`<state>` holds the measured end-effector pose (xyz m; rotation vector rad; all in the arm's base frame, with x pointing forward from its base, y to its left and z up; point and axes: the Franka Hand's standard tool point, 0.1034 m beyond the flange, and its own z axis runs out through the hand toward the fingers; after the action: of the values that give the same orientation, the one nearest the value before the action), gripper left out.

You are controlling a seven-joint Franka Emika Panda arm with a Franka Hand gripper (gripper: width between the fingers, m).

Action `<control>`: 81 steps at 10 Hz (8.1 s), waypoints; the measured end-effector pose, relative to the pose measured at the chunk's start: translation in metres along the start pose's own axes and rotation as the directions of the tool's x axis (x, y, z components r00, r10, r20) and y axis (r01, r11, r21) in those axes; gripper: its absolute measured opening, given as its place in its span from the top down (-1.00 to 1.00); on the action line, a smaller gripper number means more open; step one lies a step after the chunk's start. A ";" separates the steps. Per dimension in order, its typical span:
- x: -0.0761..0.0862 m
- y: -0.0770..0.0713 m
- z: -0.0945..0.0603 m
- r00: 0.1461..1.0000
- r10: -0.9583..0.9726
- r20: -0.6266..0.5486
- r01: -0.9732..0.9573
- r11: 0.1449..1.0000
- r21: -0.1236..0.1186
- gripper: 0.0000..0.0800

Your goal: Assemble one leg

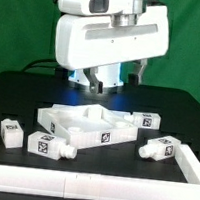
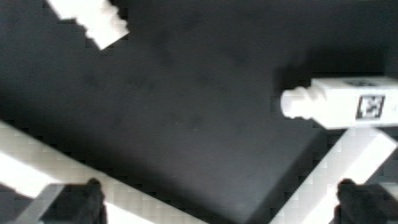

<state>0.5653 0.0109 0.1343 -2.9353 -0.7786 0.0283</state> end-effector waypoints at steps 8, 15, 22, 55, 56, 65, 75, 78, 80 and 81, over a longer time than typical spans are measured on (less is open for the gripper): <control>0.010 -0.037 0.031 0.972 -0.234 -0.021 0.233 0.972 -0.039 -0.62; 0.023 -0.043 0.017 0.952 0.294 -0.086 -0.297 0.955 -0.014 -0.62; 0.029 -0.067 0.033 0.520 0.853 -0.030 -0.851 0.521 0.067 -0.62; -0.007 -0.103 0.044 0.450 0.893 0.013 -0.890 0.448 0.082 0.29; -0.009 -0.112 0.050 0.456 0.890 0.019 -0.888 0.454 0.074 0.29; -0.031 -0.166 0.108 0.481 0.876 -0.017 -0.875 0.482 0.045 0.29; -0.042 -0.189 0.141 0.521 0.853 0.013 -0.853 0.521 0.009 -0.20; -0.043 -0.155 0.094 0.605 0.795 0.035 -0.796 0.605 0.024 -0.61; -0.047 -0.113 0.064 0.704 0.710 0.019 -0.710 0.703 0.043 -0.62; -0.047 -0.094 0.056 0.756 0.655 0.000 -0.654 0.755 0.050 -0.62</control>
Offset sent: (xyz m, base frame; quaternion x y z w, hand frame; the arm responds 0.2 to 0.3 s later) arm -0.0175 0.0337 -0.0318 -0.0236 0.0076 -0.1924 0.9810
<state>0.4754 0.0739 0.0884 -2.9852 0.2955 0.0746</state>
